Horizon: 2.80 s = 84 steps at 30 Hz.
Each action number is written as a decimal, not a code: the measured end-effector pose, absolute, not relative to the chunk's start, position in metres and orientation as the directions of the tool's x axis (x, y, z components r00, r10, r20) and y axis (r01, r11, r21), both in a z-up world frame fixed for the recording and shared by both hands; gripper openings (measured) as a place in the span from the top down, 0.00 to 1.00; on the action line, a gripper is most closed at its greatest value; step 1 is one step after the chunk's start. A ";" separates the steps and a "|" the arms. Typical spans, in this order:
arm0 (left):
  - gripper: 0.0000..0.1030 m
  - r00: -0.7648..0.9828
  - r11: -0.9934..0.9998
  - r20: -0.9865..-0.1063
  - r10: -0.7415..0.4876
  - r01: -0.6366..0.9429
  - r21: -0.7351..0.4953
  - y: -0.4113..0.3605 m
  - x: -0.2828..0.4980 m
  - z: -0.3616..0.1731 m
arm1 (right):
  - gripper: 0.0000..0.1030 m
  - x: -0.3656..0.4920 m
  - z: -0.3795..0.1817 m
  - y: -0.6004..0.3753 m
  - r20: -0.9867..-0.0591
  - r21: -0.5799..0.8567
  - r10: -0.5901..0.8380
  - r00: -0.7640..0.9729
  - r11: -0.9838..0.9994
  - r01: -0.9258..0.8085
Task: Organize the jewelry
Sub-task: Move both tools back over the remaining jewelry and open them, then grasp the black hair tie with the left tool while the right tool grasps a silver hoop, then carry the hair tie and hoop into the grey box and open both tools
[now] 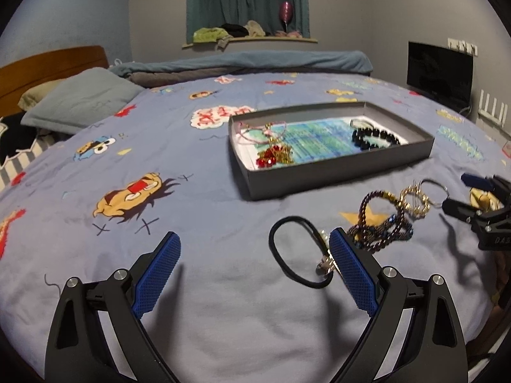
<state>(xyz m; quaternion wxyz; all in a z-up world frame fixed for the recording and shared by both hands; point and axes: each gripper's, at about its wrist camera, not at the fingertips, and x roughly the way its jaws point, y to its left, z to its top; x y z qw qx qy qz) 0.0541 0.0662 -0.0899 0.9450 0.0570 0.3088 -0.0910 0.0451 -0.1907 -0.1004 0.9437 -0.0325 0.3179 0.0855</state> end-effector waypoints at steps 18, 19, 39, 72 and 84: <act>0.59 0.744 0.959 -0.635 -0.210 0.282 0.013 0.062 0.058 -0.097 | 0.27 0.046 -0.104 -0.179 -0.608 -0.053 0.143 0.781 0.974 -0.219; 0.59 0.751 0.959 -0.626 -0.210 0.282 0.017 0.061 0.056 -0.096 | 0.29 0.047 -0.104 -0.180 -0.608 -0.049 0.141 0.782 0.975 -0.215; 0.81 0.712 0.964 -0.680 -0.175 0.264 0.028 0.056 0.069 -0.108 | 0.34 0.056 -0.101 -0.178 -0.608 -0.049 0.137 0.782 0.977 -0.209; 0.96 0.849 0.951 -0.469 -0.242 0.303 0.057 0.052 0.063 -0.034 | 0.57 0.068 -0.055 -0.186 -0.504 -0.008 0.162 0.849 0.981 -0.192; 0.96 0.797 0.918 -0.510 -0.324 0.394 0.033 0.011 0.142 -0.015 | 0.57 0.167 -0.023 -0.185 -0.486 0.068 0.190 0.853 0.981 -0.180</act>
